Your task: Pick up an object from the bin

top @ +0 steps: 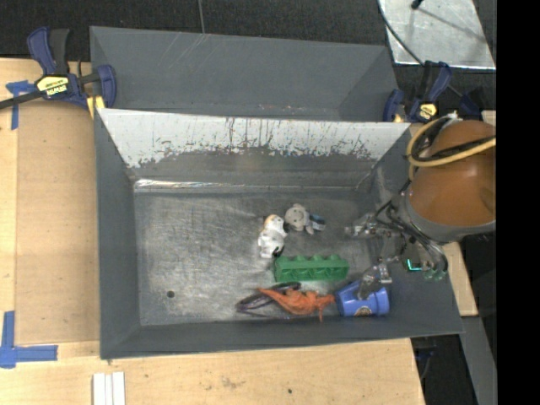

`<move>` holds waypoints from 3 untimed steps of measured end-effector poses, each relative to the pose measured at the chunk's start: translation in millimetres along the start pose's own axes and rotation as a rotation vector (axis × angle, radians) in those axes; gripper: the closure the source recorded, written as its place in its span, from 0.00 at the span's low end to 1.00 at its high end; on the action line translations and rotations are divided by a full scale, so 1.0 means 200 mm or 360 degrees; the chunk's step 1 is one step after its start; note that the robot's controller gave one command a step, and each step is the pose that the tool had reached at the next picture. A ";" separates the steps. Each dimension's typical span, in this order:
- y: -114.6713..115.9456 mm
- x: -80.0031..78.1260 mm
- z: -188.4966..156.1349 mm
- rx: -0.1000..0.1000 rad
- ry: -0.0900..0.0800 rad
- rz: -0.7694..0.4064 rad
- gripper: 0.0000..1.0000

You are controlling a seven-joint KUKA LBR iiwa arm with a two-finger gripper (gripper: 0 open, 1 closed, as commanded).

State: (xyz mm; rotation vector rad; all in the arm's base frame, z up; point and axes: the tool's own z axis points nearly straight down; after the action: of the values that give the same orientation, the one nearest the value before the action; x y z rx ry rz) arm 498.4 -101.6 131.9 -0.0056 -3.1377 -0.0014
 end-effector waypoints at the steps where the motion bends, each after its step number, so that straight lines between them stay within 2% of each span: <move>1: 0.00 -0.01 -0.02 0.0003 -0.0010 -0.0005 0.00; 2: 0.22 -0.16 0.25 0.0002 -0.0017 0.0008 0.00; 3: 0.28 -0.16 0.22 0.0004 -0.0016 0.0005 0.00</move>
Offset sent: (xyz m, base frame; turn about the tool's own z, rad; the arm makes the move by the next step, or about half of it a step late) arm 0.0352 0.0530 -0.0619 0.0027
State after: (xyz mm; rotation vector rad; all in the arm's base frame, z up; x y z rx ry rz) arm 530.1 -44.7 87.7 -0.0103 -3.1475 0.0024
